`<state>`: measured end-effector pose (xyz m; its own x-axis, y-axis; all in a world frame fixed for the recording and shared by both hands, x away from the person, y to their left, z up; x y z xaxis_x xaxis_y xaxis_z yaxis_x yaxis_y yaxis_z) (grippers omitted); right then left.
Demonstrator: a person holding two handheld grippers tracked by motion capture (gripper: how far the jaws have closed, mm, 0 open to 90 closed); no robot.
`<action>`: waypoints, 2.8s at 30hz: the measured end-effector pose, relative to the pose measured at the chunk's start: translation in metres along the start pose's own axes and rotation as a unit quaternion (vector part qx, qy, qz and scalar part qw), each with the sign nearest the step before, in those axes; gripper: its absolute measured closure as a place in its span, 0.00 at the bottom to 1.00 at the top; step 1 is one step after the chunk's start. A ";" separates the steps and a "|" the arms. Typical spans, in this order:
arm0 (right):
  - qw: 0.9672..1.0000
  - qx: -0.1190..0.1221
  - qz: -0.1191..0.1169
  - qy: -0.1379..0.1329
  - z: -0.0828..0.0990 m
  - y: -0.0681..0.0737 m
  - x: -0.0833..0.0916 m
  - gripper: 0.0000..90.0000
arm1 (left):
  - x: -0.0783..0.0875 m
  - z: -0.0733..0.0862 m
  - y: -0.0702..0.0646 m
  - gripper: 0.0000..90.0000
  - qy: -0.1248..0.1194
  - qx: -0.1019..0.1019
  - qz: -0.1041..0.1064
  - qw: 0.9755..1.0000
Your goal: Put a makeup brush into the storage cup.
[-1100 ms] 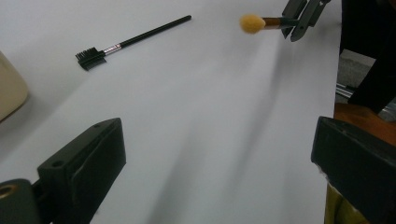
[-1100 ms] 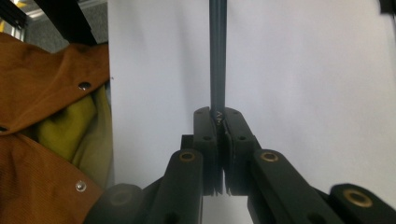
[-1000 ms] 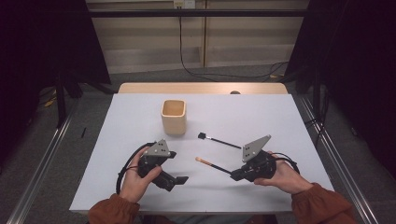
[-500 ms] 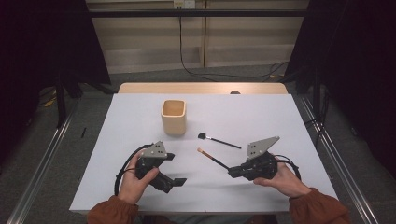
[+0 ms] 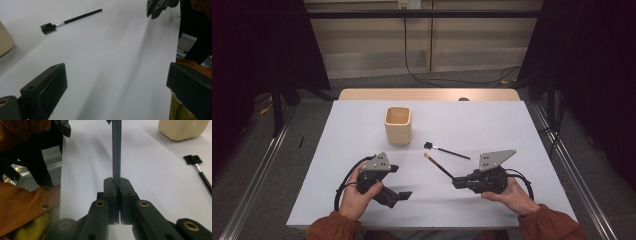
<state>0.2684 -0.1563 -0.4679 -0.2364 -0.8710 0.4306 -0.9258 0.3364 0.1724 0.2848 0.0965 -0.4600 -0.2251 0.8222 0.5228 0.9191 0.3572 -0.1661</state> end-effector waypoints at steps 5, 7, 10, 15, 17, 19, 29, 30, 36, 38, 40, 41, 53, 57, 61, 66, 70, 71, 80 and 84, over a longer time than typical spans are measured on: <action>1.000 0.000 -0.003 -0.026 -0.004 0.002 0.001 0.95 | 0.001 0.000 0.000 0.03 -0.006 0.000 -0.004 1.000; 0.999 -0.001 -0.006 -0.033 -0.005 0.002 0.001 0.95 | 0.001 0.000 0.001 0.03 -0.008 -0.001 -0.007 1.000; 0.999 -0.004 -0.009 -0.043 -0.007 0.003 -0.001 0.95 | 0.001 0.001 0.001 0.03 -0.011 0.001 -0.008 1.000; 0.997 -0.006 -0.015 -0.072 -0.013 0.005 -0.002 0.95 | 0.002 0.001 0.001 0.03 -0.019 0.007 -0.008 1.000; 0.997 -0.005 -0.006 -0.080 -0.014 0.005 -0.001 0.95 | 0.002 0.000 0.001 0.03 -0.024 0.008 -0.010 1.000; 0.996 -0.003 -0.004 -0.087 -0.015 0.005 -0.001 0.95 | 0.002 -0.001 0.001 0.03 -0.028 0.010 -0.008 1.000; 0.994 -0.006 -0.006 -0.109 -0.019 0.005 0.001 0.95 | 0.003 -0.002 -0.002 0.03 -0.042 0.014 -0.001 0.999; 0.994 -0.006 -0.006 -0.108 -0.019 0.005 0.001 0.95 | 0.003 -0.003 -0.003 0.03 -0.046 0.015 -0.002 0.999; 0.994 -0.009 -0.006 -0.110 -0.018 0.005 0.001 0.95 | 0.003 -0.006 -0.004 0.03 -0.076 0.009 -0.012 0.997; 0.993 -0.014 -0.007 -0.113 -0.018 0.004 0.000 0.95 | 0.002 -0.007 -0.005 0.03 -0.085 0.009 -0.013 0.996; 0.993 -0.015 -0.009 -0.116 -0.018 0.005 -0.001 0.95 | 0.002 -0.009 -0.005 0.03 -0.096 0.010 -0.015 0.995; 0.993 -0.013 -0.009 -0.116 -0.018 0.005 -0.001 0.95 | 0.002 -0.009 -0.005 0.03 -0.099 0.009 -0.017 0.995; 0.993 -0.014 -0.014 -0.119 -0.018 0.006 -0.004 0.95 | -0.004 -0.025 -0.016 0.02 -0.155 0.011 0.003 0.988; 0.993 -0.014 -0.015 -0.115 -0.017 0.006 -0.005 0.95 | -0.005 -0.030 -0.018 0.02 -0.162 0.007 0.003 0.987; 0.993 -0.013 -0.015 -0.116 -0.018 0.005 -0.004 0.95 | -0.006 -0.036 -0.020 0.02 -0.171 0.007 0.007 0.985; 0.993 -0.012 -0.014 -0.117 -0.018 0.005 -0.004 0.95 | -0.006 -0.043 -0.021 0.02 -0.174 -0.002 -0.002 0.985; 0.994 -0.012 -0.012 -0.112 -0.017 0.004 -0.004 0.95 | -0.009 -0.047 -0.023 0.03 -0.177 0.004 0.000 0.984; 0.994 -0.013 -0.014 -0.112 -0.017 0.004 -0.005 0.95 | -0.010 -0.048 -0.023 0.03 -0.177 0.002 0.001 0.984; 0.994 -0.013 -0.016 -0.110 -0.017 0.004 -0.005 0.95 | -0.018 -0.059 -0.028 0.03 -0.181 -0.008 0.008 0.984; 0.994 -0.014 -0.017 -0.109 -0.017 0.004 -0.007 0.95 | -0.020 -0.062 -0.028 0.04 -0.187 -0.007 0.014 0.982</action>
<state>0.2712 -0.1431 -0.4551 -0.2666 -0.9376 0.2232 -0.9261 0.3133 0.2100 0.2839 0.0426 -0.4141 -0.2993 0.9380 0.1747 0.9306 0.3274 -0.1637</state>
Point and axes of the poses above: each handheld gripper's, and its own axes: x roughly backward along the jaws, z roughly out of its underside, y roughly to its left, the point moved 6 cm from there along -x, roughly forward along the jaws, and after that the axes turned 5 degrees about -y, right-handed, at the moved point
